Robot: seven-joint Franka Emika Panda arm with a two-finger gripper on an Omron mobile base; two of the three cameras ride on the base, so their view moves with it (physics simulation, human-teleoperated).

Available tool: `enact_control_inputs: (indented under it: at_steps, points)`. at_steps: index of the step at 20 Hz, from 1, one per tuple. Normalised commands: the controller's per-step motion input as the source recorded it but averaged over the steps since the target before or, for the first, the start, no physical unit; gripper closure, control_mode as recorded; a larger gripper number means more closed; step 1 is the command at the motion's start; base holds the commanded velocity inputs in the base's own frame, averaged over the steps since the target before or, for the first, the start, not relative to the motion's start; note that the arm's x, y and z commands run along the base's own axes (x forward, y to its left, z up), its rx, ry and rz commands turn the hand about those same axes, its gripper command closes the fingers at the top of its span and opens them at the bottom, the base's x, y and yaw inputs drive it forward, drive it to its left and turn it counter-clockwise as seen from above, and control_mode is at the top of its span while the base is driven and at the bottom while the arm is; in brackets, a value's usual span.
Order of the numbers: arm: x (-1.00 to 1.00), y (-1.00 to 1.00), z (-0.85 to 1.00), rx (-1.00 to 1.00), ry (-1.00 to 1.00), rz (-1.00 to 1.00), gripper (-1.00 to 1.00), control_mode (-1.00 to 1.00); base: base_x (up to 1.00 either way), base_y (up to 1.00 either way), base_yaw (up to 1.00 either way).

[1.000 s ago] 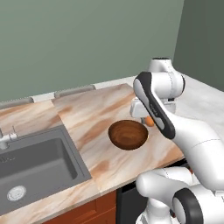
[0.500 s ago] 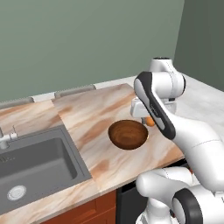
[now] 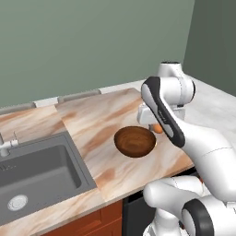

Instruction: Gather the eggs and milk located in the vicinity of the sink area and place them right next to the bowl.

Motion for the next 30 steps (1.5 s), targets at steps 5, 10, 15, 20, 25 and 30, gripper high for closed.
enact_control_inputs:
  at_steps: [5,10,15,20,25,30]
  points:
    - [0.38,-0.02,-0.29,0.09,-0.25,0.29,1.0,-1.0,0.0,0.0,0.0]
    - [0.45,-0.14,-0.05,0.02,-0.12,0.25,1.0,-1.0,0.0,0.0,0.0]
    - [0.66,-0.1,0.04,-0.14,0.0,0.28,1.0,-1.0,0.0,0.0,0.0]
    - [0.37,-0.27,0.02,-0.1,0.04,0.39,1.0,-1.0,0.0,0.0,0.0]
    - [0.0,-0.34,-0.11,-0.01,0.03,0.25,1.0,-1.0,0.0,0.0,0.0]
    - [-0.07,-0.19,-0.11,0.05,0.0,0.03,1.0,-1.0,0.0,0.0,0.0]
